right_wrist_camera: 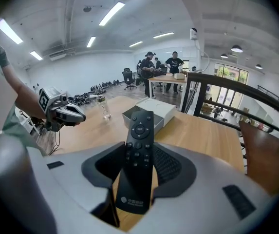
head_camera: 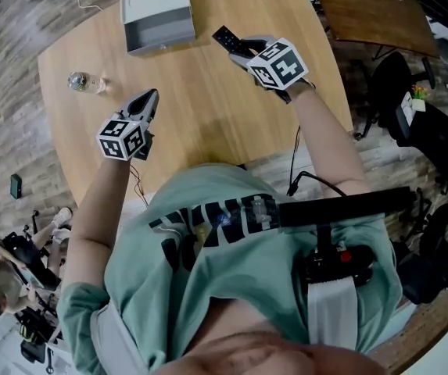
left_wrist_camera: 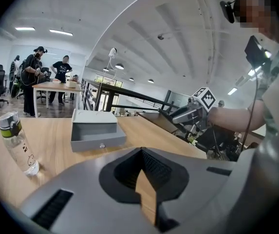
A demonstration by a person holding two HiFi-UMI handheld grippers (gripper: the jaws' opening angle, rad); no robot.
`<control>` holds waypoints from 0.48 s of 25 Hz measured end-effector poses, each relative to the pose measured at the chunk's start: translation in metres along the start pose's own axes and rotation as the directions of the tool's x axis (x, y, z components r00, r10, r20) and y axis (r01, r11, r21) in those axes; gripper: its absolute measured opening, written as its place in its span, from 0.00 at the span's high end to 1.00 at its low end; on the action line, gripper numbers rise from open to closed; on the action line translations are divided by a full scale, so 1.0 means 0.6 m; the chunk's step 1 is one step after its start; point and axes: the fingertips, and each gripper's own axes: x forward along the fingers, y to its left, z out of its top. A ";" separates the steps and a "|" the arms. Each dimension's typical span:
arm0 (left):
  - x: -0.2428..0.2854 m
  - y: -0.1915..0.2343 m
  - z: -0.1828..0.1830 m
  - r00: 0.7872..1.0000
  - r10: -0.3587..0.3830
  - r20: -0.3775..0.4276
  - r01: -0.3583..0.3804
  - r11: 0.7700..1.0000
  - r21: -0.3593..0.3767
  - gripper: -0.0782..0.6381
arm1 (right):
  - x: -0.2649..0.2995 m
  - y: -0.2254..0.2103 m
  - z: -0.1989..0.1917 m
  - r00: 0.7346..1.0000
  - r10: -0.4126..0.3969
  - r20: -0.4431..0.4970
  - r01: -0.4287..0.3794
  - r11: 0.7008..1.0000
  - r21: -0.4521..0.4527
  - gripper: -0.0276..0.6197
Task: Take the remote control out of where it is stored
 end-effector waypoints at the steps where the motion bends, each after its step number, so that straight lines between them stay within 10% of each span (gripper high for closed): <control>1: 0.004 0.002 -0.004 1.000 0.002 -0.008 -0.002 1.000 -0.001 0.91 | 0.007 -0.002 -0.009 1.000 0.004 -0.009 -0.004 1.000 0.004 0.67; 12: 0.049 -0.001 -0.043 0.997 -0.014 -0.076 0.012 0.999 -0.033 0.91 | 0.092 -0.023 -0.105 0.993 0.036 -0.111 -0.031 0.999 0.045 0.67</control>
